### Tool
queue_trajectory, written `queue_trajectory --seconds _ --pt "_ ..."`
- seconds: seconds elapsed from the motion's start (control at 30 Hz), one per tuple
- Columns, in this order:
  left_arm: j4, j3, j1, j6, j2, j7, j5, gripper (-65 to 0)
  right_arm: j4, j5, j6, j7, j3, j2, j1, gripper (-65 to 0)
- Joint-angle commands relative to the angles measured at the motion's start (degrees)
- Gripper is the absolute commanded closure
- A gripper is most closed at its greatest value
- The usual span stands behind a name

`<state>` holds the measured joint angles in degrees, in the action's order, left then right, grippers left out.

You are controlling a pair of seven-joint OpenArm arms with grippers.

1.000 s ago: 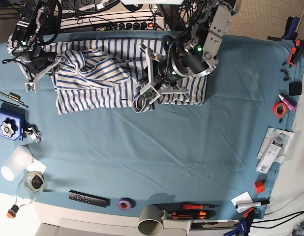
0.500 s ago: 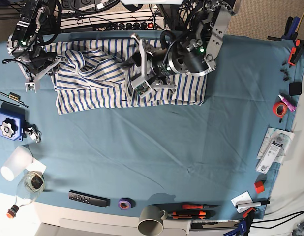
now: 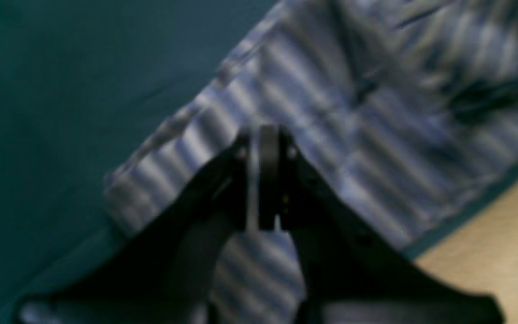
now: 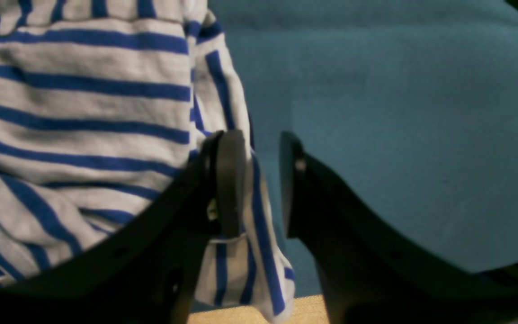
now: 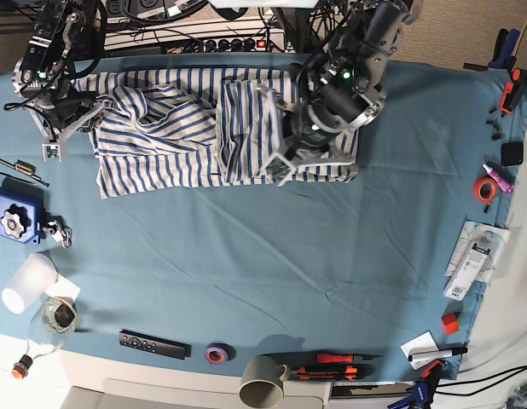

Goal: Fold the T-shirt properly
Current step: 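Fold the shirt end with the left gripper toward the middle, then grasp the opposite shirt end with the right gripper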

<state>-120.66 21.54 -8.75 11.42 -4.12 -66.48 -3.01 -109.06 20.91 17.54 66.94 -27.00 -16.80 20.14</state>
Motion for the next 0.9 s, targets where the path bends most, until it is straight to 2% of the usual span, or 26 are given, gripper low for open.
queue_trajectory --seconds 0.0,0.23,0.43,0.63,0.77,0.87 --pt "-1.14 0.02 -0.15 -0.13 -0.35 0.13 -1.05 -2.1 -0.74 0.02 -0.26 -1.57 -0.46 -0.85 -0.31 -14.5" --pt "-1.11 0.04 -3.43 -4.17 -3.56 0.13 -7.54 -2.1 -0.74 0.66 -0.28 -3.32 -0.46 -0.85 -0.33 -14.5" --pt "2.03 0.04 -4.11 -2.4 -4.0 3.32 -3.82 -1.9 -0.76 4.63 -0.28 -3.58 -1.25 -0.83 -1.25 -14.5" --pt "4.44 0.04 -3.76 -2.45 -4.0 3.5 -3.82 -1.9 -0.76 8.85 -0.22 -3.63 -7.76 -0.83 -4.0 -14.5" --pt "4.44 0.04 -3.63 -2.45 -3.98 3.52 -3.78 -1.9 -0.76 11.56 1.29 -3.8 -12.04 -0.85 -4.11 -14.5" --pt "4.44 0.04 -3.63 -2.47 -3.96 3.52 -3.04 -1.9 -0.76 13.7 4.26 -2.14 -13.46 -0.98 -4.11 -15.6"
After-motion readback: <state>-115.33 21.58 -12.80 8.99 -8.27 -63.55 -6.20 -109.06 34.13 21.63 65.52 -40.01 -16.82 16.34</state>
